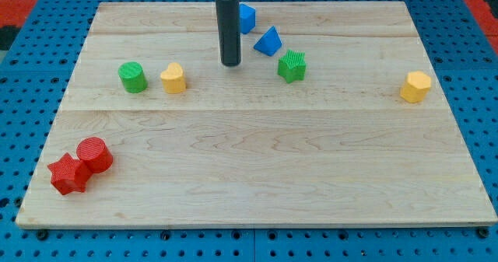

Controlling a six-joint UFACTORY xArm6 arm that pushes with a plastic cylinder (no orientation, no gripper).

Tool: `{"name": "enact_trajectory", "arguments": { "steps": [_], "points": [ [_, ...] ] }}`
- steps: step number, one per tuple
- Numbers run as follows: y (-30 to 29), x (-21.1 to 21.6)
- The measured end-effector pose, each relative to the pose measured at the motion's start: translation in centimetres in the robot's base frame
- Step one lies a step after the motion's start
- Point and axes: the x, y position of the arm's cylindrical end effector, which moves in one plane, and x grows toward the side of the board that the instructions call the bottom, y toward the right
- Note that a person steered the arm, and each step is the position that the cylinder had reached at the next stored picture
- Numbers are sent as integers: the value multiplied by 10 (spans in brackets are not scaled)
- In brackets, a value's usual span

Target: Place the blue blocks in between the red blocks and green star

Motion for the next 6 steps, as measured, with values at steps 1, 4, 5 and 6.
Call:
{"name": "enact_trajectory", "arguments": {
  "steps": [1, 4, 5, 6],
  "points": [
    [-45, -45],
    [29, -79],
    [29, -55],
    [29, -43]
  ]
}}
